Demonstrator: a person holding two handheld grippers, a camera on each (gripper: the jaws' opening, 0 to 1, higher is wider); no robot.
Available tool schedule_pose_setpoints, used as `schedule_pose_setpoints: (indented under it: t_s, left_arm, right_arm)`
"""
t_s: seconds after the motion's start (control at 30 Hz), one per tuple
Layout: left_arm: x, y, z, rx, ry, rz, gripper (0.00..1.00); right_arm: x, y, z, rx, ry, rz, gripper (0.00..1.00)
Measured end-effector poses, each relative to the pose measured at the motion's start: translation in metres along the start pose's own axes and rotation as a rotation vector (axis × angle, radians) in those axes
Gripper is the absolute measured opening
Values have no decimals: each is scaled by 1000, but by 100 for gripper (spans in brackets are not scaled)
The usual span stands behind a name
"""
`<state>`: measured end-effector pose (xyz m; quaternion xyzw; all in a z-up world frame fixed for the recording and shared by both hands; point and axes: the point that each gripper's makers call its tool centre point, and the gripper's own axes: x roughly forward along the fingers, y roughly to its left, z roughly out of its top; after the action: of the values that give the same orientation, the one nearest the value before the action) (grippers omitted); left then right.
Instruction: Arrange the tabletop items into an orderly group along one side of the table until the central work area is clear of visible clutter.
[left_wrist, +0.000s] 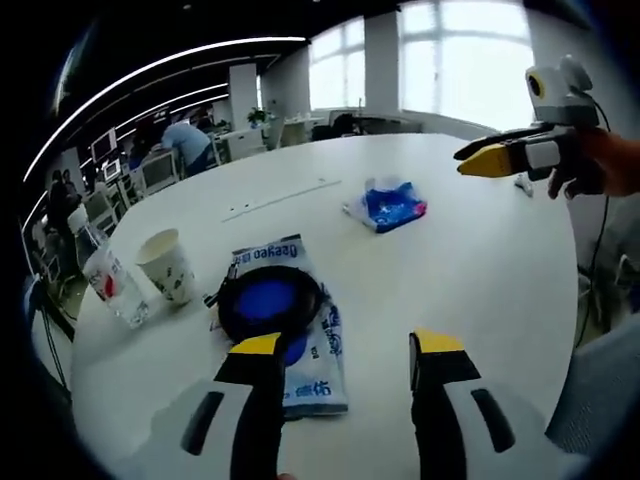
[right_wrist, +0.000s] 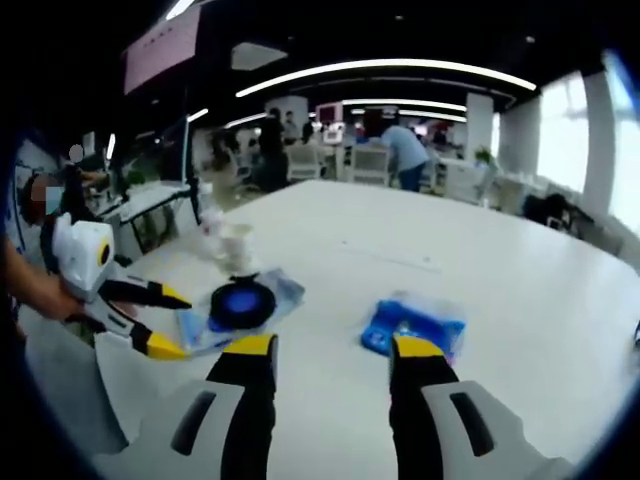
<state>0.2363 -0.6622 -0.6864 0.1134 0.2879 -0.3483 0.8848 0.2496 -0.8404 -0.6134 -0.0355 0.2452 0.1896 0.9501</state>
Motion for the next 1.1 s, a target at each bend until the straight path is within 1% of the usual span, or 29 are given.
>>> schedule_pose_setpoints:
  t_s: [0.1, 0.2, 0.33, 0.53, 0.63, 0.73, 0.9, 0.97, 1.1]
  left_arm:
    - [1, 1, -10, -2, 13, -11, 47]
    - [3, 0, -24, 8, 43, -32, 45]
    - [5, -1, -33, 26, 57, -56, 42]
    - [12, 2, -39, 33, 70, -77, 37]
    - [13, 1, -44, 61, 83, -89, 34]
    - [14, -1, -44, 101, 86, -103, 30]
    - [15, -2, -49, 158, 100, -126, 28]
    - [16, -1, -51, 166, 105, -127, 26]
    - [16, 3, -50, 154, 101, -132, 21]
  right_arm:
    - [0, 3, -4, 3, 13, -2, 40]
    - [0, 5, -7, 20, 16, -8, 40]
    - [1, 9, -12, 19, 32, -15, 40]
    - [-2, 12, -17, 2, 52, -23, 39]
    - [-3, 11, -19, -2, 65, -30, 39]
    - [-4, 11, -17, -1, 64, -36, 39]
    - [-2, 15, -11, -12, 60, -36, 38]
    - [-1, 17, -10, -22, 63, -33, 38]
    - [0, 18, -8, -28, 68, -32, 38]
